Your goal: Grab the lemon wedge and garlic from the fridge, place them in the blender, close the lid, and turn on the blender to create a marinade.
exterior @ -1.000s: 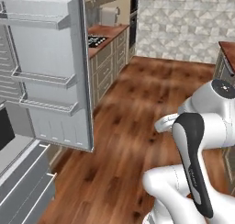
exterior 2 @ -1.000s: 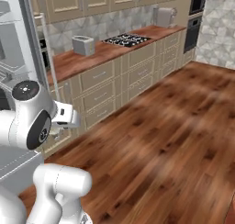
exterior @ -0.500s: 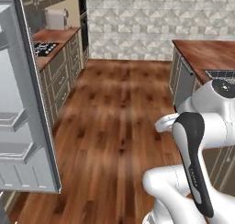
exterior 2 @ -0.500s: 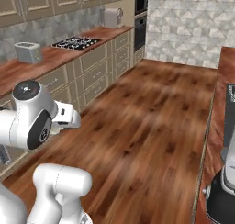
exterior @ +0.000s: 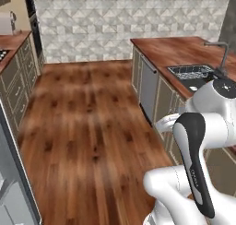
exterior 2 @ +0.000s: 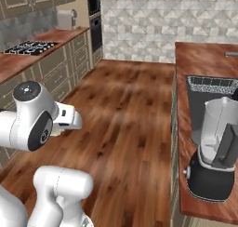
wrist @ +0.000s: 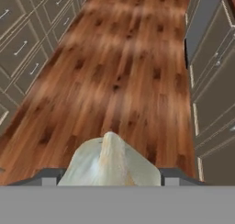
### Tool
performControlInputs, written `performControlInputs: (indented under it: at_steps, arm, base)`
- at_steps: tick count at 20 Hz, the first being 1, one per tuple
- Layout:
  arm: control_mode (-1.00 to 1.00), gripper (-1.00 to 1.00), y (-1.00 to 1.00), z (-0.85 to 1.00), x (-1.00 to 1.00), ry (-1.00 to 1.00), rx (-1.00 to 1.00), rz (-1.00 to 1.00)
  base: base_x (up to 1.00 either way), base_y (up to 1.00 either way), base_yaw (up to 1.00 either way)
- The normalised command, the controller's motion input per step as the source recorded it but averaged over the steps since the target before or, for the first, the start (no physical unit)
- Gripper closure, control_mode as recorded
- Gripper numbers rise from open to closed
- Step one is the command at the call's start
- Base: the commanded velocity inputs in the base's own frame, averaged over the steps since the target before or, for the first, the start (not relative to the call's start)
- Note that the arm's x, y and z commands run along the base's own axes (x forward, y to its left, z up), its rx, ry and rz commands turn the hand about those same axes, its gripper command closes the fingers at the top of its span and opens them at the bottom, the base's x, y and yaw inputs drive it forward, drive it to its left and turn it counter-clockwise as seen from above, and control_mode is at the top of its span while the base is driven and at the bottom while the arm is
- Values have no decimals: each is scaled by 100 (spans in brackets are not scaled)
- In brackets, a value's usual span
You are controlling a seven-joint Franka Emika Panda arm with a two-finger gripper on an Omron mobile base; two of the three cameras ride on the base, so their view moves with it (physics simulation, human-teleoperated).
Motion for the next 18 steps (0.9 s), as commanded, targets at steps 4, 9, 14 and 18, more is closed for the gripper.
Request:
performControlInputs:
  at_steps: [4,9,14,18]
  arm:
    - [100,100,0,0,0,0,0,0]
    - [100,100,0,0,0,0,0,0]
    - [100,100,0,0,0,0,0,0]
    - [100,100,0,0,0,0,0,0]
  base:
    - [-17,3,-36]
    - [0,0,-47]
    - [0,0,-54]
    - [0,19,-55]
